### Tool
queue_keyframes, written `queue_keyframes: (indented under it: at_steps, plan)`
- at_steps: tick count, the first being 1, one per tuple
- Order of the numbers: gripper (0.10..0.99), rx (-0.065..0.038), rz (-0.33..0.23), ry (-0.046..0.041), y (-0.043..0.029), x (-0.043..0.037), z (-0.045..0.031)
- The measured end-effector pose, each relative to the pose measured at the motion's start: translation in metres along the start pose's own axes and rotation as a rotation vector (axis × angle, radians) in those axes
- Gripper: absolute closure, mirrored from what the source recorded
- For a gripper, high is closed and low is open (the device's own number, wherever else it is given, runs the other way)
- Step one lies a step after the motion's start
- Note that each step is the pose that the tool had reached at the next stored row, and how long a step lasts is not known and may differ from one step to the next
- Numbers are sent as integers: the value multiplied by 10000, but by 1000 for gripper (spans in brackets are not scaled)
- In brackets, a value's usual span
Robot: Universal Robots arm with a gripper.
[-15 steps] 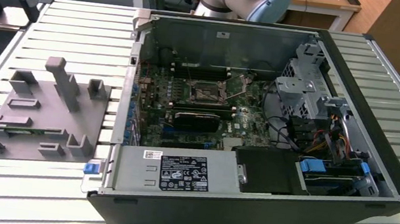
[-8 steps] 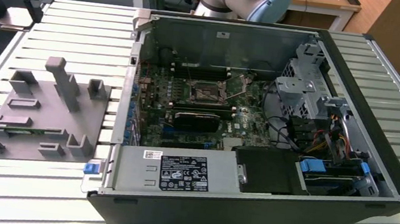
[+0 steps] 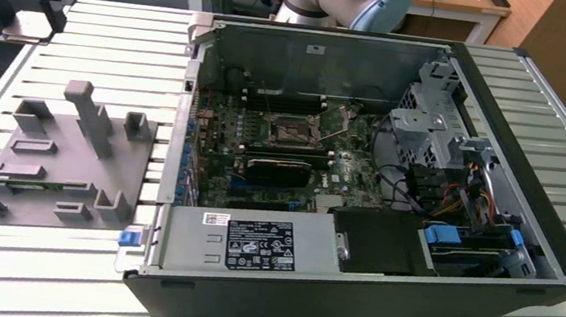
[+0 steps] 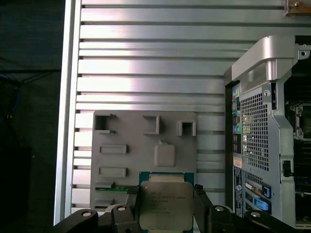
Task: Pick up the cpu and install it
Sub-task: 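Pick up the cpu and move it towards the insertion slot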
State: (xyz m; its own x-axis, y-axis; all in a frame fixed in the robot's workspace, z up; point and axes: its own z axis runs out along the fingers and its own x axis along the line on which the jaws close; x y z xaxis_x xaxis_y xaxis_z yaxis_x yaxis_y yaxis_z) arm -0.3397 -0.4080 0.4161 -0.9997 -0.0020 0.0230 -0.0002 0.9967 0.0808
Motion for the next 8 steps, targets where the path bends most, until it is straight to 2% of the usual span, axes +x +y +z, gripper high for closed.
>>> queue_keyframes:
  at_steps: [8]
  plan:
    - [553,-1,0,0,0,-51,-1]
